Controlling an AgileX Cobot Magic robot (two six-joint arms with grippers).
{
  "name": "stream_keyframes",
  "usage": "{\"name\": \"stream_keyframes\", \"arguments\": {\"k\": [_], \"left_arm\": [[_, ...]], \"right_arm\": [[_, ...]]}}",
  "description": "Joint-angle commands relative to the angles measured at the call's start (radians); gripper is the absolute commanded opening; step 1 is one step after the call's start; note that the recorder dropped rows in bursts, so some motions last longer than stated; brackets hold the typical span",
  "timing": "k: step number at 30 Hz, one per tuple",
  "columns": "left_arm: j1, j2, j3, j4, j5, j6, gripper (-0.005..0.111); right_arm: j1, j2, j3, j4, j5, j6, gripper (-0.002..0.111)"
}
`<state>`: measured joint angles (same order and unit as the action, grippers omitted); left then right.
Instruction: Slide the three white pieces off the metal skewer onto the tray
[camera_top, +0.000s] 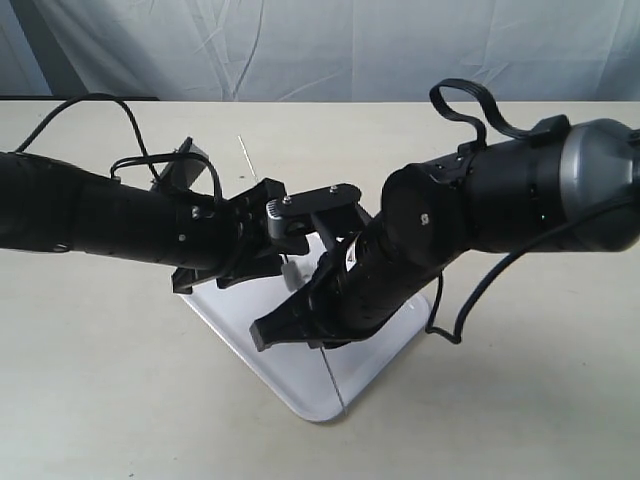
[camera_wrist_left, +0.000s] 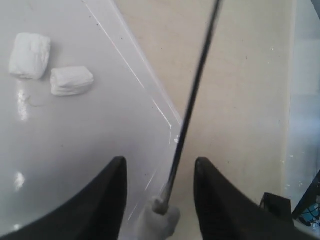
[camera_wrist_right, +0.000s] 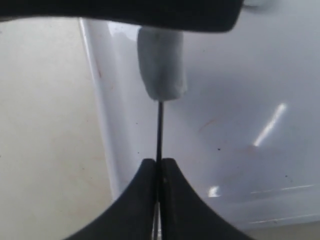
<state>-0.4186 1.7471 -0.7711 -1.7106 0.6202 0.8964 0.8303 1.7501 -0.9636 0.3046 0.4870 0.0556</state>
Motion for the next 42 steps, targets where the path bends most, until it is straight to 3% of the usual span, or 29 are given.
{"name": "stream_keyframes", "arguments": {"k": [1, 7, 12, 20, 25, 42], "left_arm": [[-0.011, 0.005, 0.001, 0.076, 0.118, 0.016, 0.042], [-0.011, 0.005, 0.001, 0.126, 0.15, 0.019, 0.042], [-0.011, 0.005, 0.001, 0.048, 0.203, 0.001, 0.042], [-0.011, 0.005, 0.001, 0.071, 0.191, 0.001, 0.042], [-0.011, 0.005, 0.001, 0.073, 0.201, -0.001, 0.019], [-0.011, 0.005, 0.001, 0.07, 0.09, 0.003, 0.019]], "right_arm": [[-0.003, -0.001, -0.01, -0.074, 0.003, 0.011, -0.001], [-0.003, -0.001, -0.01, -0.096, -0.008, 0.05, -0.001], [-0.003, -0.001, -0.01, -0.094, -0.019, 0.049, -0.001], [-0.003, -0.004, -0.01, -0.087, -0.017, 0.049, -0.001], [-0.003, -0.004, -0.01, -0.084, -0.008, 0.049, -0.001], [-0.003, -0.022, -0.01, -0.06, 0.196, 0.049, -0.001]]}}
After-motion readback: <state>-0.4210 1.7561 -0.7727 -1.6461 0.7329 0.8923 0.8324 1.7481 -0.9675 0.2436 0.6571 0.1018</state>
